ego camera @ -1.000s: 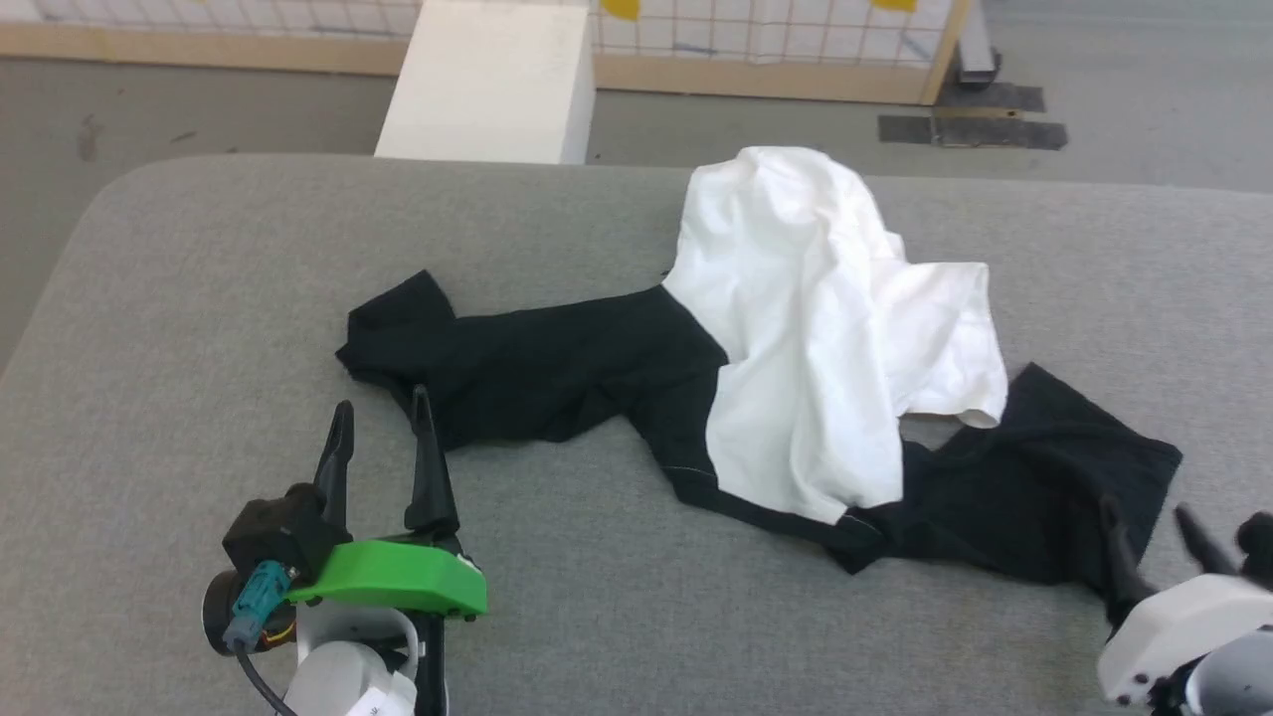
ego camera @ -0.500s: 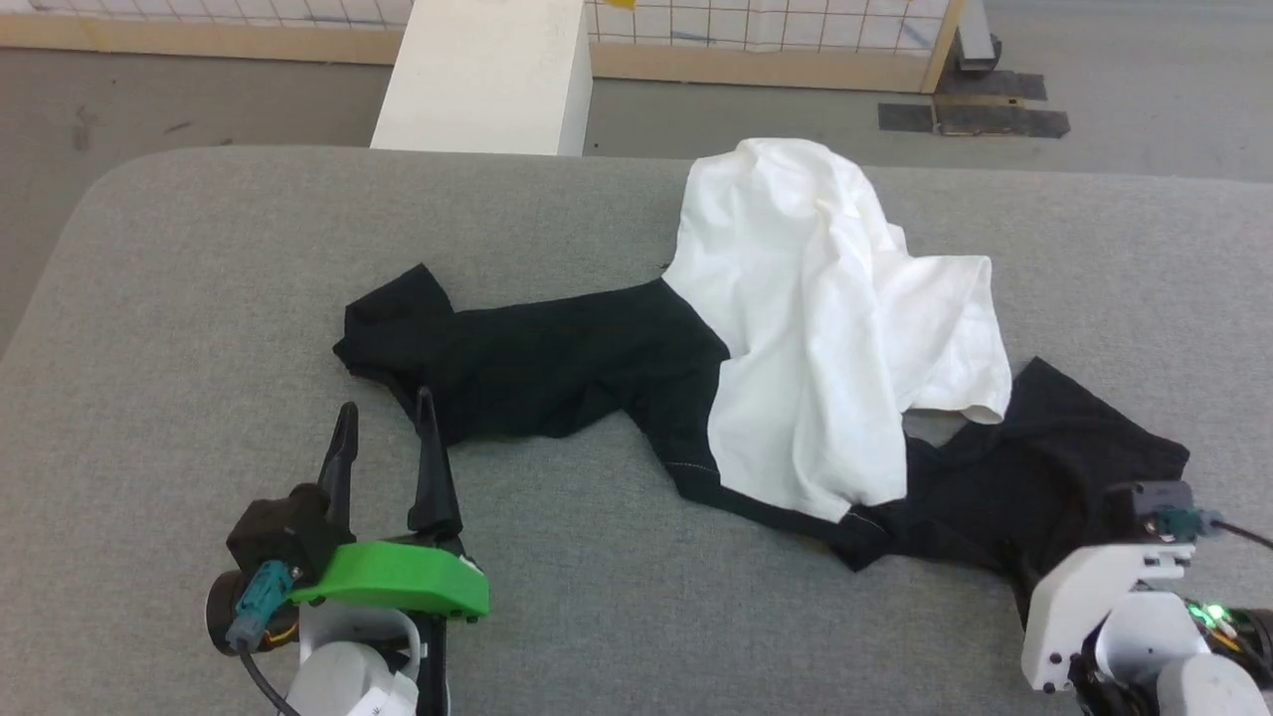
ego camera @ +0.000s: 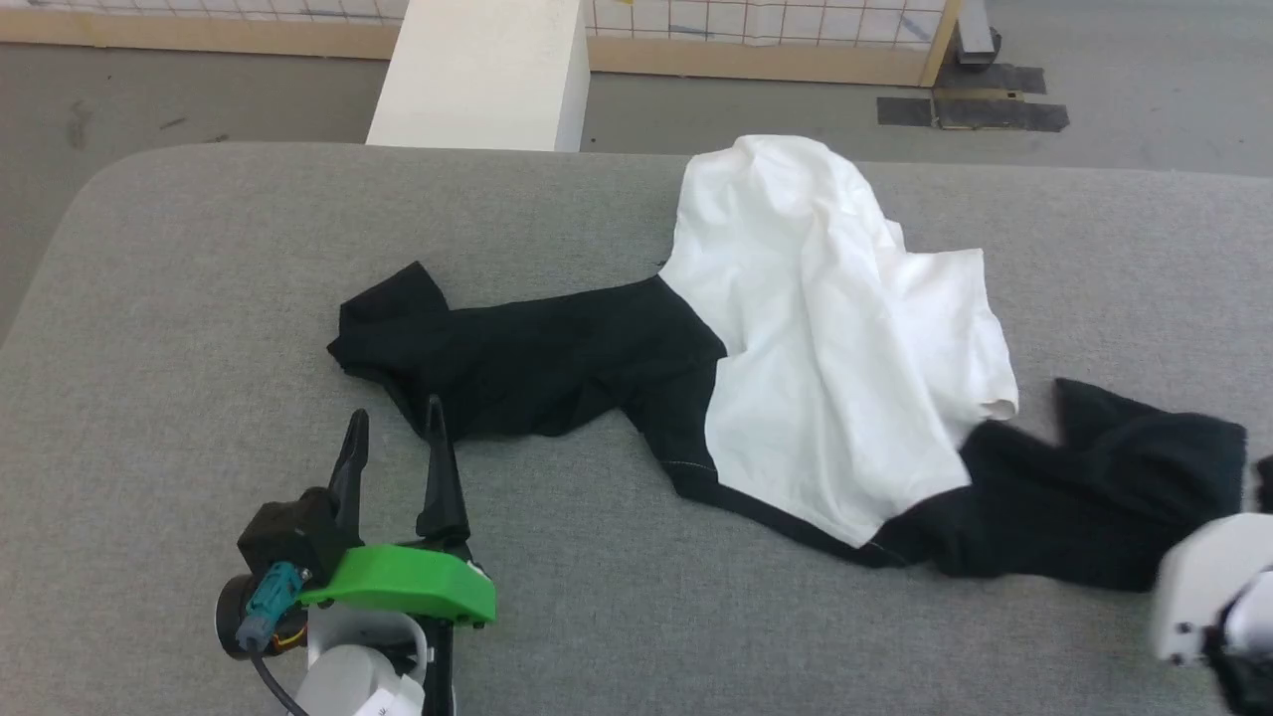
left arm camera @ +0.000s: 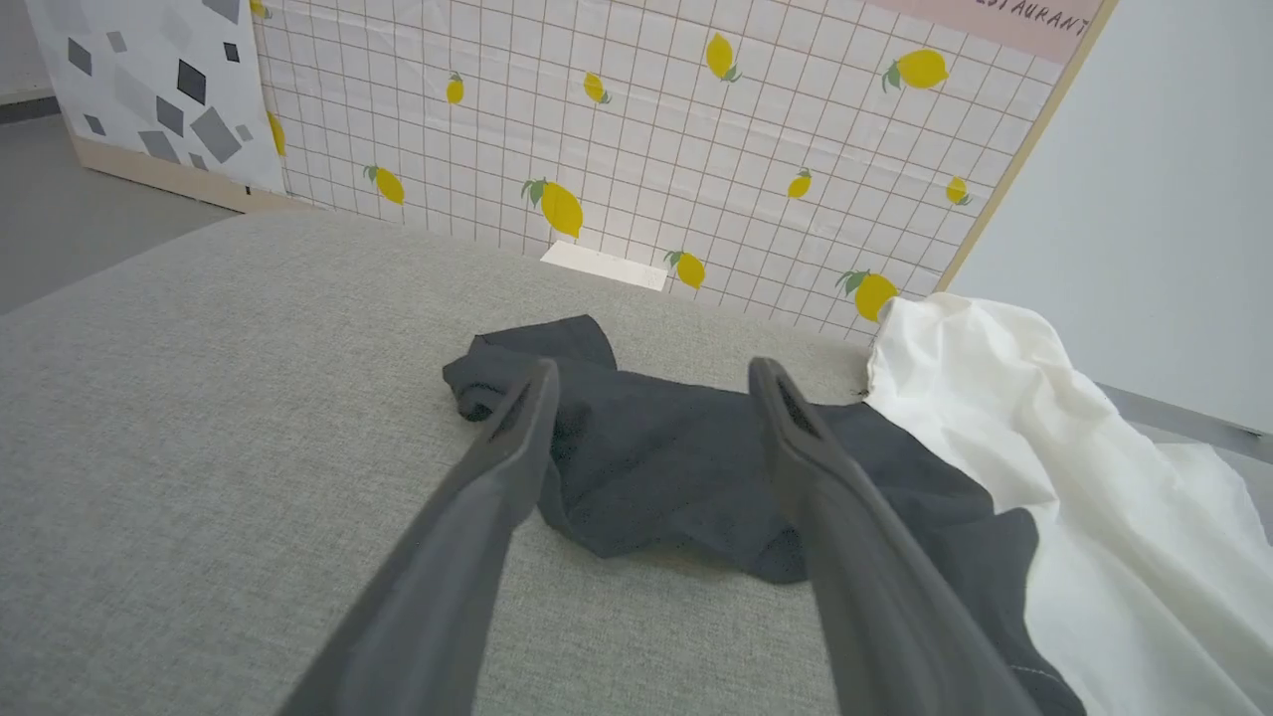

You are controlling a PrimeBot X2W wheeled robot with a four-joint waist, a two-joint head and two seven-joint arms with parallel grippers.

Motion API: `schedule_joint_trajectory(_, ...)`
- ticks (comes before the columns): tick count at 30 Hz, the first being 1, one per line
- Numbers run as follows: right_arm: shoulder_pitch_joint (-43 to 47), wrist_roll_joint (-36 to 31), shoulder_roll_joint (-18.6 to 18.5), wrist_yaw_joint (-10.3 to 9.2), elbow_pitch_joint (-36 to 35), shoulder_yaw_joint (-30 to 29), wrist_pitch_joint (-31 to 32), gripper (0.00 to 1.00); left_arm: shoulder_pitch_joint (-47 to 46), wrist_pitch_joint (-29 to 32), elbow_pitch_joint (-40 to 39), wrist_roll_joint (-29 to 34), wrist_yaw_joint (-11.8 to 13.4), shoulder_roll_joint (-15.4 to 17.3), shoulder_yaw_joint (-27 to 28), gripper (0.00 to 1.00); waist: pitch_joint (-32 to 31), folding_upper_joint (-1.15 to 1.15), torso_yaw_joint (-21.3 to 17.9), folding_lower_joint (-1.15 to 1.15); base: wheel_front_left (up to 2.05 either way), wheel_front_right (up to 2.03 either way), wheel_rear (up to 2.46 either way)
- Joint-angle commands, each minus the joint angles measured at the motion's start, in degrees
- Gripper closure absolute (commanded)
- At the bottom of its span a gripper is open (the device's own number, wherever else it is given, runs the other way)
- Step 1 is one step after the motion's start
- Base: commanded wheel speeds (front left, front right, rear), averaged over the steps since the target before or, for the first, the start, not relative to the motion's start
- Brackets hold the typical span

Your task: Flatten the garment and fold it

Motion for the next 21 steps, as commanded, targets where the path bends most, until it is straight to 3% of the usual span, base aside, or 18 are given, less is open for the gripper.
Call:
schedule_joint_trajectory(1,-0.5,-1.2,-1.0,-0.11,-1.0,-1.8,-0.1,1.0,-0.3,-0.3,0.1,-0.1,0.0,-0.1,0.1,0.0,-0.1,0.0,-0.5,0.0,0.0,0.0,0.0)
schedule_joint_trajectory(9,-8.7,-5.8,-8.4,-0.11,3.8,-10.2,-4.7,1.0,-1.3,-0.3,0.8,0.9,-1.0,-0.1,-0.3,0.0,1.7,0.0,-1.1,0.0,0.0,0.0,0.0)
schedule_joint_trajectory(13,-13.6,-8.4,-9.8,-0.11,9.1,-12.2,-8.7,1.0,-2.2,-0.3,1.0,1.1,-1.5,-0.1,-0.8,0.0,3.4,0.0,-0.5,0.0,0.0,0.0,0.0)
schedule_joint_trajectory(17,-17.5,-10.0,-9.0,-0.11,14.7,-12.9,-12.8,0.98,-2.8,-0.3,1.6,1.4,-2.0,-0.1,-1.3,0.0,4.2,0.0,-0.4,0.0,0.0,0.0,0.0)
schedule_joint_trajectory(18,-18.0,-10.1,-8.7,-0.11,15.8,-13.0,-13.6,0.72,-2.9,-0.3,1.7,1.4,-2.1,-0.1,-1.4,0.0,4.3,0.0,-0.4,0.0,0.0,0.0,0.0)
schedule_joint_trajectory(20,-18.5,-10.0,-8.0,-0.11,17.8,-13.0,-15.4,0.0,-3.0,-0.3,2.3,1.2,-2.5,-0.1,-2.1,0.0,4.0,0.0,-0.6,0.0,0.0,0.0,0.0)
schedule_joint_trajectory(21,-18.5,-9.7,-7.4,-0.11,18.4,-13.3,-16.2,0.0,-3.1,-0.3,2.8,0.8,-2.7,-0.1,-2.7,0.0,3.6,0.0,-0.7,0.0,0.0,0.0,0.0)
